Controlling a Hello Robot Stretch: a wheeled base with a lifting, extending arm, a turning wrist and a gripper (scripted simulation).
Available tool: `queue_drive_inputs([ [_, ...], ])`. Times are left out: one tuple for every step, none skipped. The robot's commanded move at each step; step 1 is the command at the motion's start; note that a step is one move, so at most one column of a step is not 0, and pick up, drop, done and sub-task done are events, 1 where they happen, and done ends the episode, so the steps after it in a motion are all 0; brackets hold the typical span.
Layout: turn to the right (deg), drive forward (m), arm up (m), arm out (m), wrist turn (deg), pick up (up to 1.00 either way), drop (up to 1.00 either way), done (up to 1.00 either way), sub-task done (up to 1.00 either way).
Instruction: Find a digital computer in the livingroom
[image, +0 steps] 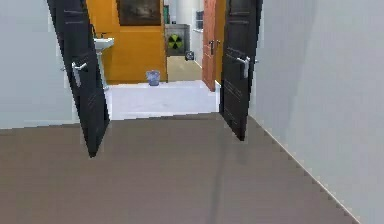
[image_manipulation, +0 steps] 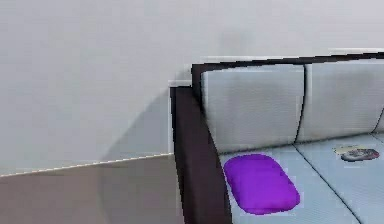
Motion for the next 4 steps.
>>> queue_drive_inputs([
  [0.0,1.0,0.0,0.0,0.0,0.0,0.0,0.0,0.0],
  [0.0,1.0,0.0,0.0,0.0,0.0,0.0,0.0,0.0],
  [0.0,1.0,0.0,0.0,0.0,0.0,0.0,0.0,0.0],
  [-3.0,0.0,0.0,0.0,0.0,0.0,0.0,0.0,0.0],
])
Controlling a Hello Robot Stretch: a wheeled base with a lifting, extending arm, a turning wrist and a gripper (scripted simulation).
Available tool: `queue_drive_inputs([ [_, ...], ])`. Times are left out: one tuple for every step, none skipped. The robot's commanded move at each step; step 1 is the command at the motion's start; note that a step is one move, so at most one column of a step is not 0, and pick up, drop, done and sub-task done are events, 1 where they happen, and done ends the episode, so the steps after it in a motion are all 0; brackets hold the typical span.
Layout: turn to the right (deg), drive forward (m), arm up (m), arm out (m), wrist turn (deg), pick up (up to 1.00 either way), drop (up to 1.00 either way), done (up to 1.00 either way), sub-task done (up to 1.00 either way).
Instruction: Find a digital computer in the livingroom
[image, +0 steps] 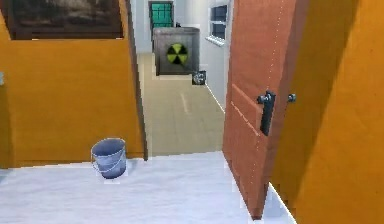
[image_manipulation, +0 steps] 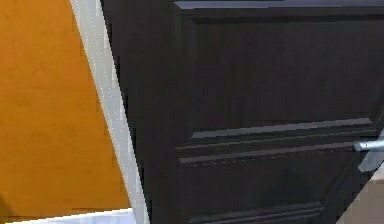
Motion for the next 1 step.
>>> queue_drive_inputs([
  [-12.0,0.0,0.0,0.0,0.0,0.0,0.0,0.0,0.0],
])
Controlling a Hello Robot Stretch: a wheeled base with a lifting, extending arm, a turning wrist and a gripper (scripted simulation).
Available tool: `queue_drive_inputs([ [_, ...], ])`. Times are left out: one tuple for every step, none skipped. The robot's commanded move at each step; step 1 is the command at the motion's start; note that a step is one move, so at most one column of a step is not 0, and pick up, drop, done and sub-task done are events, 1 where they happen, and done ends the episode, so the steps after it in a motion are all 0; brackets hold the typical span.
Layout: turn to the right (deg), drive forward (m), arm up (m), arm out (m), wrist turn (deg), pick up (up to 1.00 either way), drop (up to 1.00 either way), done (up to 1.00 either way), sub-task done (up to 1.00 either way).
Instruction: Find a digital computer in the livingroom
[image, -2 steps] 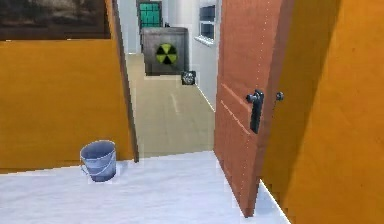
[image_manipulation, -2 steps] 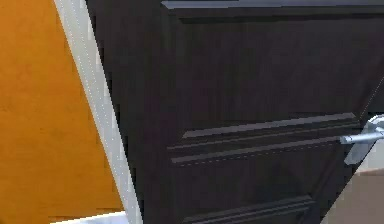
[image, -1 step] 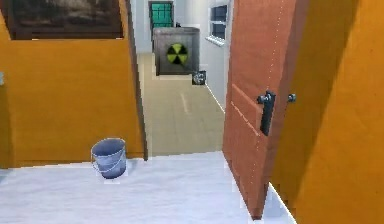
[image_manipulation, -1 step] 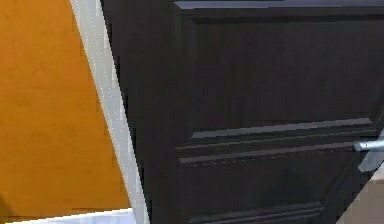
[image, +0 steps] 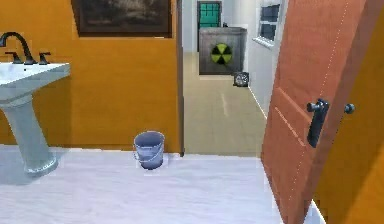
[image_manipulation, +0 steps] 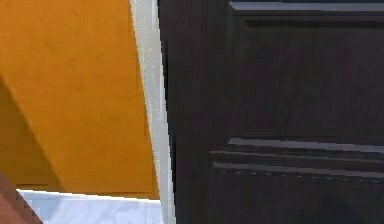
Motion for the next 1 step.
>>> queue_drive_inputs([
  [0.0,1.0,0.0,0.0,0.0,0.0,0.0,0.0,0.0],
])
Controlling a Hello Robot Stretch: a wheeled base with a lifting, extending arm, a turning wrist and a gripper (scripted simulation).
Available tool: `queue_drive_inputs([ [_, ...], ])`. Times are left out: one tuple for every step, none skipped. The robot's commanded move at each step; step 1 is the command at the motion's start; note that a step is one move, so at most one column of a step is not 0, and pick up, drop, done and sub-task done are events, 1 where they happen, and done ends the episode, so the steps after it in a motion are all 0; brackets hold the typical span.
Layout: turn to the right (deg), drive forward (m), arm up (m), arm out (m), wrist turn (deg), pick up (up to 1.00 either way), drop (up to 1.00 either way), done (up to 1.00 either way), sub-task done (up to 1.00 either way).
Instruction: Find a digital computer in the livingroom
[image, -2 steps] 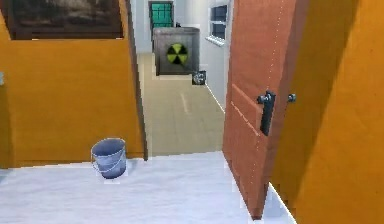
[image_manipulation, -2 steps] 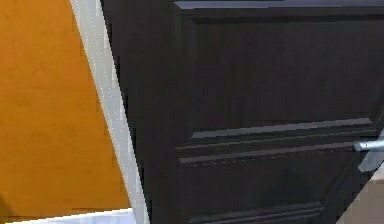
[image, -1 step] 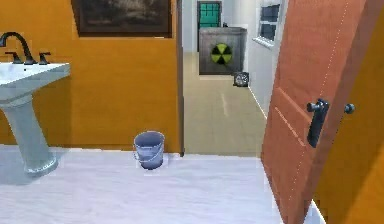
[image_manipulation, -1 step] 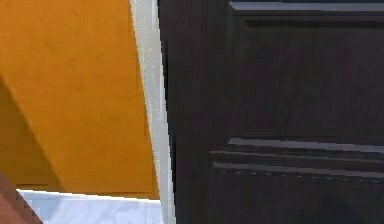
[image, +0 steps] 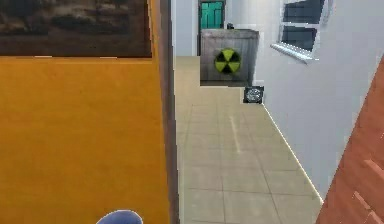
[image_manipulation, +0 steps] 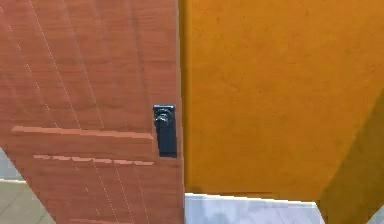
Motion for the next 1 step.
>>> queue_drive_inputs([
  [-12.0,0.0,0.0,0.0,0.0,0.0,0.0,0.0,0.0],
])
